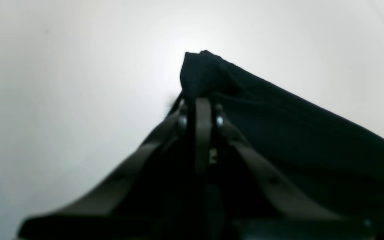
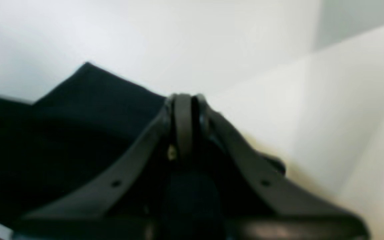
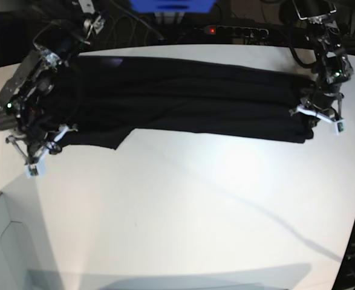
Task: Fold the T-shirt properly
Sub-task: 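Release with the right gripper and tuck the loose sleeve end inward, then grasp the strip end with the right gripper and fold it inward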
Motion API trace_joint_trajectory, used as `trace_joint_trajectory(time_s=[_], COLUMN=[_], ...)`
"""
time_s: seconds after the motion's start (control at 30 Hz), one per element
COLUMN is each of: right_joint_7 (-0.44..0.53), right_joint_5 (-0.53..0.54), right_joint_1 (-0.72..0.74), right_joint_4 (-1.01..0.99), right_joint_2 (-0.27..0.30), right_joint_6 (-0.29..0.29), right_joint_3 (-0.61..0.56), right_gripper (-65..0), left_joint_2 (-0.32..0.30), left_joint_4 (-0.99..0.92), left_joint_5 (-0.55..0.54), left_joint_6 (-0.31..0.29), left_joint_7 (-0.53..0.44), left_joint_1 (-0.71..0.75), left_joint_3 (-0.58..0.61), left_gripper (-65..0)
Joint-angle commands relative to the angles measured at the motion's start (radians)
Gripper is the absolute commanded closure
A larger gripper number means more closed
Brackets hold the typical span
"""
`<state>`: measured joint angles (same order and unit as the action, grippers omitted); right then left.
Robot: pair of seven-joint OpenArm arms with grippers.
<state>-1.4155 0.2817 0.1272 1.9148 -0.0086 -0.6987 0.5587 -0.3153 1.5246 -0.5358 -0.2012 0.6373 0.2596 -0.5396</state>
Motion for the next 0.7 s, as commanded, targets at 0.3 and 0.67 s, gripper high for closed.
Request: trace_joint_trajectory(time_s=[0.3, 0.67], right_joint_7=[0.019, 0.019], right_joint_5=[0.095, 0.471], right_joint_1=[-0.237, -0.407], right_joint_4=[0.122, 0.122], right_joint_2=[-0.066, -0.063], right_joint_6=[0.001, 0.001], right_joint_3=[-0.088, -0.099], right_gripper=[0.0, 0.0], left_joint_2=[-0.017, 0.009], left_joint_4=[-0.028, -0.048], left_joint_5=[-0.008, -0.008], left_joint_6=[0.001, 0.001], left_joint_7=[-0.024, -0.026], left_joint_1=[-0.023, -0.023], left_joint_3=[-0.004, -0.004], left_gripper=[0.0, 0.0])
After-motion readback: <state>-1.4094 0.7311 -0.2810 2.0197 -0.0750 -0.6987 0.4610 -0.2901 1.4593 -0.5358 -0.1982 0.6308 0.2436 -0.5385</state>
